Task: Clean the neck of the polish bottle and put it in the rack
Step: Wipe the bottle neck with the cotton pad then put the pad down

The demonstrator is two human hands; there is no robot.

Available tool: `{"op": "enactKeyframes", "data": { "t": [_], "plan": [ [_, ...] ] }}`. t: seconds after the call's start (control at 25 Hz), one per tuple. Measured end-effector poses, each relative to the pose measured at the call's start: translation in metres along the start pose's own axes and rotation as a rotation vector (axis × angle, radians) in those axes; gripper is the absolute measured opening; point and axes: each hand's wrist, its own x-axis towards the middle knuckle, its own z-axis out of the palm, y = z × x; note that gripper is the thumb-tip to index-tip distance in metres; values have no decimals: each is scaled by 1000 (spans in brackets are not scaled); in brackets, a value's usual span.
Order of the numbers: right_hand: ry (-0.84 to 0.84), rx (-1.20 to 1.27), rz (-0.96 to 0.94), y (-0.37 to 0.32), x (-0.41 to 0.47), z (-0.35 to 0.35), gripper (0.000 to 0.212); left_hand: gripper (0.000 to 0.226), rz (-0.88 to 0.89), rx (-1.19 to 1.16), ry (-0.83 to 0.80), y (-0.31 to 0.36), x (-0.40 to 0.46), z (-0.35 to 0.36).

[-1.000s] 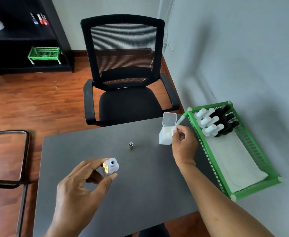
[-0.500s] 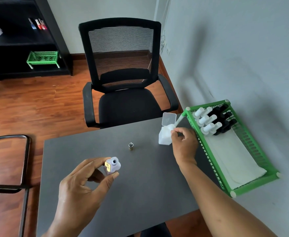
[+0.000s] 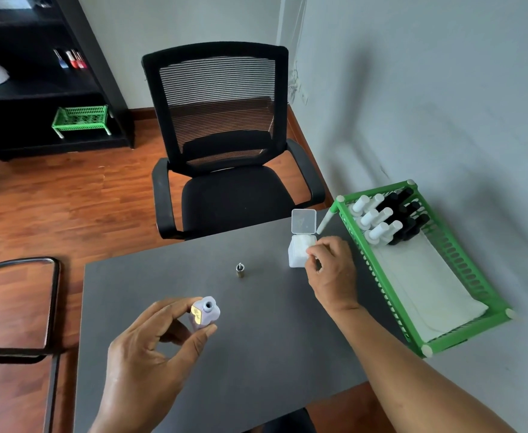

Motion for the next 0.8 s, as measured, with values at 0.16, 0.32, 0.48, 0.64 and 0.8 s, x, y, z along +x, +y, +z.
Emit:
{"op": "enactKeyframes", "data": {
  "t": [0.16, 0.32, 0.48, 0.64, 0.8],
  "plan": [
    [-29, 11, 36, -1, 1, -2, 14, 45, 11, 6, 2, 0, -1, -1],
    [-110, 138, 250, -8, 11, -4, 21, 45, 18, 8, 1, 1, 0, -1],
    [-229, 221, 512, -3, 27, 1, 29, 44, 33, 1, 8, 2, 1, -1],
    [-202, 220, 463, -3, 30, -2, 6, 45, 37, 7, 7, 3, 3, -3],
    [-232, 195, 345, -3, 26, -6, 17, 42, 24, 0, 11, 1, 7, -3]
  ]
}}
